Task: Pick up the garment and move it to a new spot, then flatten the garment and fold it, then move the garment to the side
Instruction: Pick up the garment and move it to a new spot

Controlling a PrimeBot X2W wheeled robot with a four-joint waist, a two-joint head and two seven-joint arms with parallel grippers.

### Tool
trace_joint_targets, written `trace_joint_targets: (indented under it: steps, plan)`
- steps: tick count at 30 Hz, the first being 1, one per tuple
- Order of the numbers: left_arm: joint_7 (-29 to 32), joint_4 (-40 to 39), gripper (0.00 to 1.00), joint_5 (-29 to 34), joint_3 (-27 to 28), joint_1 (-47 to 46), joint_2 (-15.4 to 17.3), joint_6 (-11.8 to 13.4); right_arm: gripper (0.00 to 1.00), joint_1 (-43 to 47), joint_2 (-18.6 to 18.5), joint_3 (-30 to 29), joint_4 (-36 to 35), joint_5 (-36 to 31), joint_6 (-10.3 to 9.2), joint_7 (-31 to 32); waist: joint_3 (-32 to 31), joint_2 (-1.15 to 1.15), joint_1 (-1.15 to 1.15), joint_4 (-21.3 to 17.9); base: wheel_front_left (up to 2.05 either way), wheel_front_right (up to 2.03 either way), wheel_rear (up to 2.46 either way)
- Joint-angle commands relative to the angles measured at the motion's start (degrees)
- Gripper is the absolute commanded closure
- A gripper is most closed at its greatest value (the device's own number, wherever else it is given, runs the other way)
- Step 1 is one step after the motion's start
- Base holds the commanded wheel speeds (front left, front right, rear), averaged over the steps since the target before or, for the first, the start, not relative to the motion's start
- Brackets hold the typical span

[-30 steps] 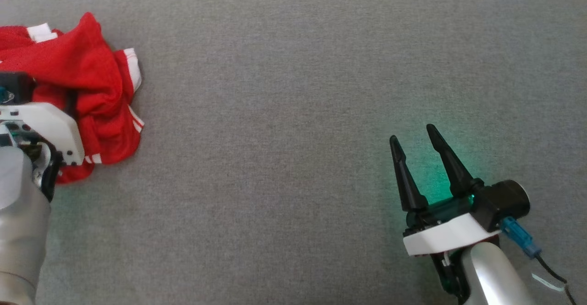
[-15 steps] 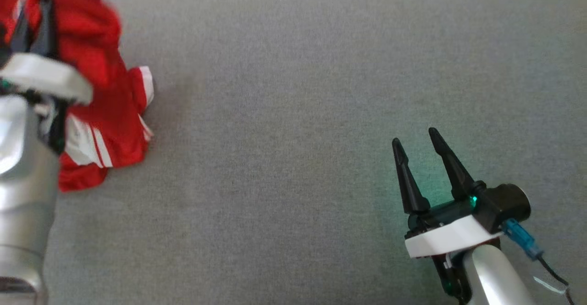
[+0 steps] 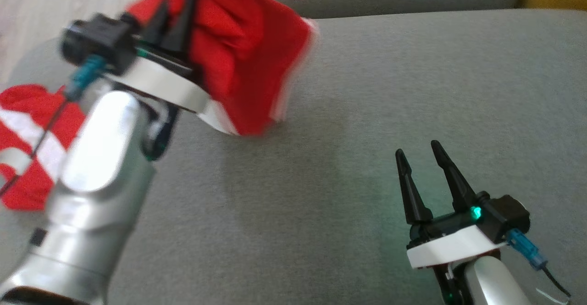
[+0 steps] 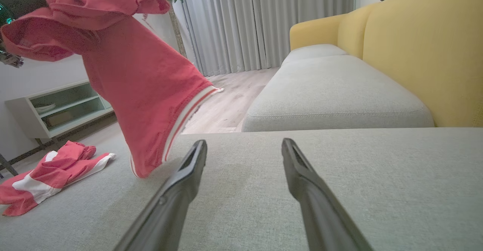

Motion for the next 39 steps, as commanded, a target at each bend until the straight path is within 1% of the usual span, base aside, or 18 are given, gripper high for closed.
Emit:
trace_joint_targets:
  steps: [1, 4, 8, 13, 15, 17, 18, 19, 22, 25, 28, 31, 33, 36, 37, 39]
  plan:
    - [0.55, -3.04, 1.00, -0.41, 1.30, -2.27, 1.05, 0.44, 0.00, -1.29, -0.20, 1.23, -2.12, 0.48, -0.04, -0.61, 0.13, 0.00, 0.01, -1.73, 0.00, 0.00, 0.00]
    - [2.03, -5.15, 1.00, -0.44, -0.15, -1.69, -0.79, 1.16, 0.00, -1.99, -0.20, 1.52, -2.43, 1.10, -0.04, -0.61, 0.88, 0.00, 0.01, -4.47, 0.00, 0.00, 0.00]
    - [3.29, -5.73, 1.00, 0.07, -1.61, -2.07, -2.50, 2.17, 0.00, -3.17, -0.20, 2.25, -2.95, 2.03, -0.04, -0.61, 2.41, 0.00, 0.01, -9.00, 0.00, 0.00, 0.00]
    - [3.55, -3.63, 1.00, 1.26, -1.70, -5.24, -3.52, 4.17, 0.00, -4.59, -0.20, 4.02, -3.73, 3.51, -0.04, -0.61, 4.65, 0.00, 0.01, -15.36, 0.00, 0.00, 0.00]
    - [3.85, -2.08, 1.00, 2.15, -2.56, -6.66, -4.17, 4.49, 0.00, -4.87, -0.20, 4.37, -4.06, 4.08, -0.04, -0.61, 5.29, 0.00, 0.01, -17.38, 0.00, 0.00, 0.00]
    - [4.86, 0.03, 1.00, 2.61, -4.05, -7.41, -5.48, 4.29, 0.00, -4.94, -0.20, 4.49, -4.27, 4.55, -0.04, -0.61, 5.76, 0.00, 0.01, -19.00, 0.00, 0.00, 0.00]
    - [5.06, 0.93, 0.61, 2.85, -4.92, -7.56, -6.31, 4.16, 0.00, -4.95, -0.20, 4.51, -4.36, 4.73, -0.04, -0.61, 6.00, 0.00, 0.01, -19.65, 0.00, 0.00, 0.00]
    - [5.23, 1.78, 0.00, 2.96, -5.88, -7.50, -7.11, 3.87, 0.00, -4.97, -0.20, 4.53, -4.42, 4.86, -0.04, -0.61, 6.17, 0.00, 0.01, -20.21, 0.00, 0.00, 0.00]
    - [5.81, 4.00, 0.00, 1.67, -8.12, -6.25, -9.35, 2.97, 0.00, -4.93, -0.20, 4.46, -4.55, 5.06, -0.04, -0.61, 6.30, 0.00, 0.01, -21.11, 0.00, 0.00, 0.00]
    - [4.76, 4.97, 0.00, -1.36, -7.91, -4.81, -10.60, 2.82, 0.00, -4.84, -0.20, 4.01, -4.51, 5.02, -0.04, -0.61, 6.06, 0.00, 0.01, -21.05, 0.00, 0.00, 0.00]
    - [2.92, 5.48, 0.00, -2.81, -7.77, -4.42, -11.00, 2.73, 0.00, -4.57, -0.20, 3.09, -4.46, 4.66, -0.04, -0.61, 5.45, 0.00, 0.01, -19.66, 0.00, 0.00, 0.00]
    - [1.28, 5.78, 0.00, -3.64, -7.25, -4.34, -10.95, 2.69, 0.00, -4.32, -0.20, 2.51, -4.32, 4.08, -0.04, -0.61, 4.62, 0.00, 0.01, -17.47, 0.00, 0.00, 0.00]
    - [-0.03, 5.99, 0.00, -3.96, -6.32, -4.00, -10.17, 3.14, 0.00, -4.02, -0.20, 2.05, -4.18, 3.75, -0.04, -0.61, 3.87, 0.00, 0.01, -15.72, 0.00, 0.00, 0.00]
    - [-2.18, 6.14, 0.00, -3.11, -5.38, -2.72, -7.69, 4.20, 0.00, -3.39, -0.20, 1.28, -3.98, 3.15, -0.04, -0.61, 2.56, 0.00, 0.01, -12.77, 0.00, 0.00, 0.00]
    - [-3.51, 6.07, 0.00, -2.23, -4.70, -0.86, -5.62, 5.32, 0.00, -2.86, -0.20, 0.84, -3.75, 2.64, -0.04, -0.61, 1.59, 0.00, 0.01, -10.82, 0.00, 0.00, 0.00]
    - [-4.47, 5.71, 0.00, -1.64, -3.82, 1.95, -3.81, 6.56, 0.00, -2.24, -0.20, 0.24, -3.58, 2.18, -0.04, -0.61, 0.68, 0.00, 0.01, -8.78, 0.00, 0.00, 0.00]
